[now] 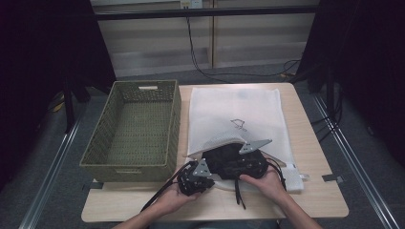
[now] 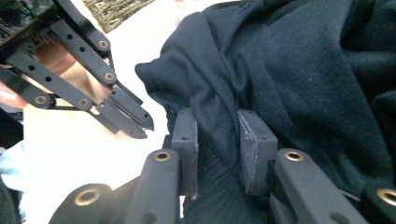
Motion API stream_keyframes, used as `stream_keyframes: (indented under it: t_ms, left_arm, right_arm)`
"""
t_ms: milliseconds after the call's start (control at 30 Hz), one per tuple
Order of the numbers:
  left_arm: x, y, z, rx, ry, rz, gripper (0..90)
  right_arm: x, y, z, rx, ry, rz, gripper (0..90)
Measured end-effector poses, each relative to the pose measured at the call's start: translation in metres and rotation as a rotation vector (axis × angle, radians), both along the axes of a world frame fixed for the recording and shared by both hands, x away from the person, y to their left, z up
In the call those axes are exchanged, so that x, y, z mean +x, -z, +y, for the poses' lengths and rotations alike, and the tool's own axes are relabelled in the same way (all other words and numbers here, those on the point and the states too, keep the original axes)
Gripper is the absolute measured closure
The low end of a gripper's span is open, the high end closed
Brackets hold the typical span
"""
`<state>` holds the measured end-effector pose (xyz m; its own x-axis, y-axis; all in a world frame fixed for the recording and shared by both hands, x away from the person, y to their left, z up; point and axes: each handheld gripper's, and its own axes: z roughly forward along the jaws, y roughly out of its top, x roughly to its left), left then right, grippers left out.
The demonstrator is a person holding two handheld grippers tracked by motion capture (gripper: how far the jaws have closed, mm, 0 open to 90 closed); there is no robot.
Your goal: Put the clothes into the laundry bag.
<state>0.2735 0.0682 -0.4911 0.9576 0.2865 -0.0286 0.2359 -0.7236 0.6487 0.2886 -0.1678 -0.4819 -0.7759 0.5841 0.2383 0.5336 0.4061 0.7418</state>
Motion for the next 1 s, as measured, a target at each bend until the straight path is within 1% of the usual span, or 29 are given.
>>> stream_keyframes:
  t_ms: [33, 67, 100, 133, 167, 200, 233, 267, 333, 400, 433, 467, 500, 533, 667, 700, 733, 767, 800, 833, 900, 933, 1000]
  left_arm:
    - [0.001, -0.001, 0.001, 0.025, 0.019, -0.01, 87.1]
    - [0.001, -0.001, 0.001, 0.017, 0.016, -0.012, 87.0]
    - [0.001, -0.001, 0.001, 0.026, 0.023, -0.011, 87.0]
    - [0.002, -0.001, 0.001, 0.02, 0.024, -0.007, 86.9]
    - [0.001, 0.0, 0.0, 0.0, 0.006, 0.001, 87.0]
    - [0.002, -0.001, 0.001, 0.02, 0.025, -0.008, 87.0]
    - [0.001, -0.001, 0.001, 0.031, 0.028, -0.016, 87.0]
    - [0.0, 0.0, 0.0, 0.009, 0.013, -0.013, 87.0]
    - [0.002, -0.002, 0.001, 0.033, 0.031, -0.016, 86.9]
    - [0.002, -0.001, 0.001, 0.027, 0.03, -0.017, 86.9]
    - [0.0, 0.0, 0.0, 0.011, 0.016, -0.013, 86.9]
    - [0.002, -0.002, 0.001, 0.042, 0.032, -0.018, 86.9]
    - [0.001, -0.001, 0.001, 0.021, 0.027, -0.013, 86.9]
    - [0.002, -0.001, 0.001, 0.017, 0.028, -0.009, 86.8]
    - [0.002, -0.001, 0.001, 0.019, 0.027, -0.011, 86.9]
    - [0.002, -0.002, 0.001, 0.035, 0.035, -0.015, 86.9]
    - [0.002, -0.001, 0.001, 0.022, 0.03, -0.016, 86.9]
    - [0.002, -0.002, 0.001, 0.032, 0.036, -0.016, 86.9]
    - [0.002, -0.001, 0.001, 0.025, 0.035, -0.015, 86.9]
    - [0.002, -0.002, 0.001, 0.031, 0.035, -0.009, 86.9]
    - [0.002, -0.002, 0.0, 0.039, 0.039, -0.02, 86.8]
    - [0.002, -0.001, 0.0, 0.027, 0.035, -0.019, 86.8]
    - [0.002, -0.001, 0.0, 0.029, 0.034, -0.019, 86.9]
  right_arm:
    - [0.0, 0.001, 0.0, -0.006, 0.001, -0.002, 68.5]
    - [0.0, 0.001, 0.001, -0.013, 0.004, -0.003, 67.7]
    - [0.001, 0.001, 0.001, -0.019, 0.002, -0.008, 66.9]
    - [0.002, 0.002, 0.001, -0.018, 0.001, -0.008, 66.3]
    - [0.003, 0.002, 0.001, -0.02, 0.001, -0.011, 66.0]
    - [0.003, 0.003, 0.001, -0.024, 0.003, -0.012, 65.9]
    - [0.004, 0.003, 0.001, -0.026, 0.006, -0.014, 65.9]
    - [0.004, 0.003, 0.0, -0.026, 0.007, -0.015, 65.9]
    - [0.006, 0.004, 0.001, -0.027, 0.01, -0.019, 66.0]
    - [0.006, 0.004, 0.001, -0.027, 0.015, -0.02, 66.0]
    - [0.006, 0.004, 0.0, -0.03, 0.017, -0.02, 66.0]
    - [0.006, 0.004, 0.0, -0.03, 0.017, -0.021, 65.9]
    - [0.006, 0.004, 0.0, -0.032, 0.018, -0.023, 65.8]
    - [0.006, 0.004, 0.0, -0.032, 0.018, -0.023, 65.8]
    - [0.007, 0.004, 0.0, -0.031, 0.02, -0.025, 65.7]
    - [0.007, 0.004, 0.0, -0.031, 0.026, -0.025, 65.6]
    - [0.008, 0.004, -0.001, -0.033, 0.027, -0.028, 65.5]
    - [0.009, 0.004, -0.001, -0.028, 0.034, -0.026, 65.4]
    - [0.009, 0.004, -0.001, -0.022, 0.043, -0.018, 64.9]
    - [0.01, 0.004, -0.001, -0.021, 0.049, -0.016, 64.5]
    - [0.011, 0.003, 0.001, -0.032, 0.057, -0.016, 63.4]
    - [0.012, 0.003, 0.002, -0.03, 0.059, -0.011, 62.7]
    - [0.013, 0.002, 0.004, -0.035, 0.059, -0.004, 61.8]
